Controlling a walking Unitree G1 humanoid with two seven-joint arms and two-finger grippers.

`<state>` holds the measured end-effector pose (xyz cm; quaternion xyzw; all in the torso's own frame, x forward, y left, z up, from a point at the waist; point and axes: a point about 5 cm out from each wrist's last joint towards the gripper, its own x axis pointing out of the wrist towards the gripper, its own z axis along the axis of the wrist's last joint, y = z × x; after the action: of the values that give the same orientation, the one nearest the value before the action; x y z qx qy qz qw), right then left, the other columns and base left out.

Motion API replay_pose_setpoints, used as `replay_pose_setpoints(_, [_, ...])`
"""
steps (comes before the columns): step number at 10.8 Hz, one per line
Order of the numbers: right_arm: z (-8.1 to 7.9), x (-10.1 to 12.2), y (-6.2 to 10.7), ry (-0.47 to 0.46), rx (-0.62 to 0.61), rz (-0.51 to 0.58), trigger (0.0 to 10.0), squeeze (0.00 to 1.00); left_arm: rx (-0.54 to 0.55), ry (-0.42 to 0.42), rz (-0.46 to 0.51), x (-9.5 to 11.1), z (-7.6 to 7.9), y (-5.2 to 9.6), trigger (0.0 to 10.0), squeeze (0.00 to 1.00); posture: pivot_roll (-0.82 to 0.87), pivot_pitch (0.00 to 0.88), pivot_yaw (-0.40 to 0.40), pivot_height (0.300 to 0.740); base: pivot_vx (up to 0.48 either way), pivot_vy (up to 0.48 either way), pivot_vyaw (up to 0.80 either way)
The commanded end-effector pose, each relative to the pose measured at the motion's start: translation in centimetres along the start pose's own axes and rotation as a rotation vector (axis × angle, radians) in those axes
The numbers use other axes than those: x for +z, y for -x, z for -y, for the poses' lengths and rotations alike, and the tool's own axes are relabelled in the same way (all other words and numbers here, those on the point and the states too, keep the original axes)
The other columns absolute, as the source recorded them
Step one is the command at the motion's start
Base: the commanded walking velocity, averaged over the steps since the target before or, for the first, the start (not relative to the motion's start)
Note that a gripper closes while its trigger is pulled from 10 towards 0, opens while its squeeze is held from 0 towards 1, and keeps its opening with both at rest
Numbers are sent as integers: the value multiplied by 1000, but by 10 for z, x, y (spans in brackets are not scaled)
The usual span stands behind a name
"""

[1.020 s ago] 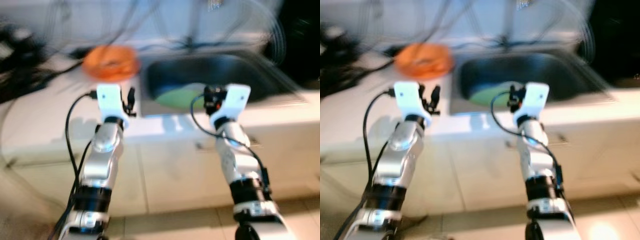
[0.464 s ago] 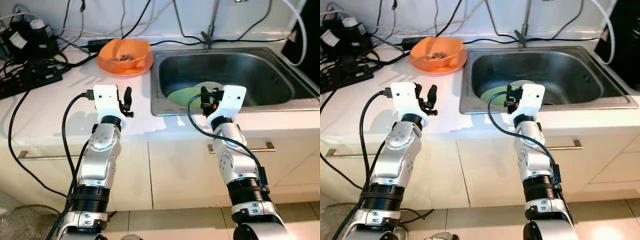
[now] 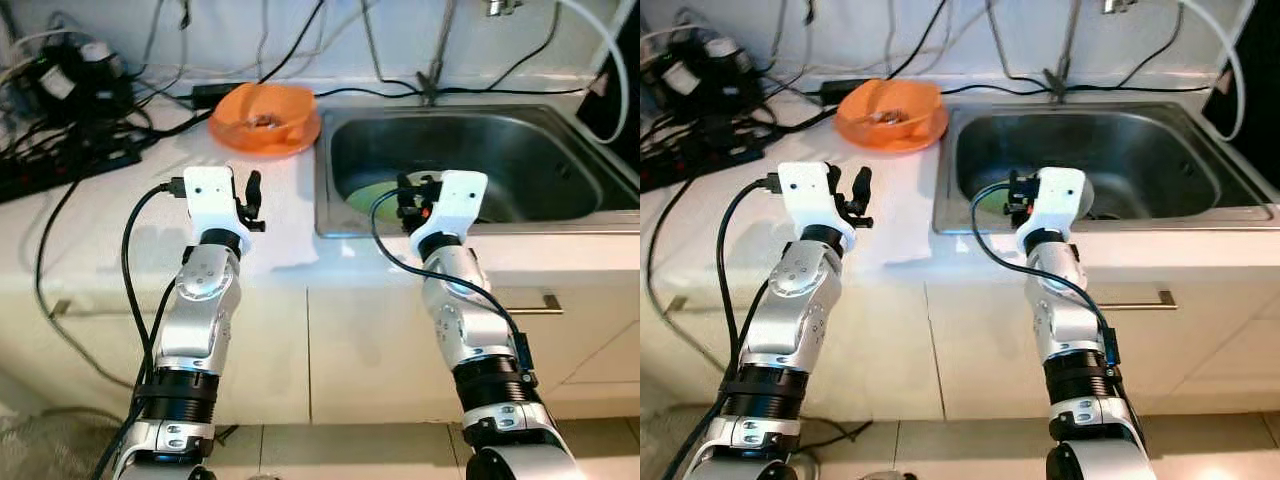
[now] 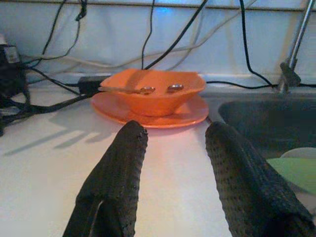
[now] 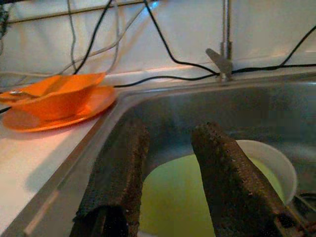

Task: Kitchen organization

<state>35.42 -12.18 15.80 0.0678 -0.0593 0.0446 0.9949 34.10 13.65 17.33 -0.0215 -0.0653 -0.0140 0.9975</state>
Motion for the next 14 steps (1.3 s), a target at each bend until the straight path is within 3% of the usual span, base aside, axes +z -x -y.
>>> replay_pose_setpoints(1, [1, 2, -2, -5, -3, -5, 10000, 0, 7, -12, 1, 2, 0, -1, 10000, 0, 94, 0, 28, 740, 274, 0, 0])
replay_pose_setpoints(5, [-2, 2, -3, 11, 5, -4, 10000, 0, 9, -18, -2, 2, -1, -2, 10000, 0, 93, 0, 31, 740, 297, 0, 266])
replay_pose_setpoints(14, [0, 1, -4, 5, -4, -11, 10000, 0, -3, -25, -8, 1, 1, -3, 10000, 0, 94, 0, 33, 740, 309, 0, 0])
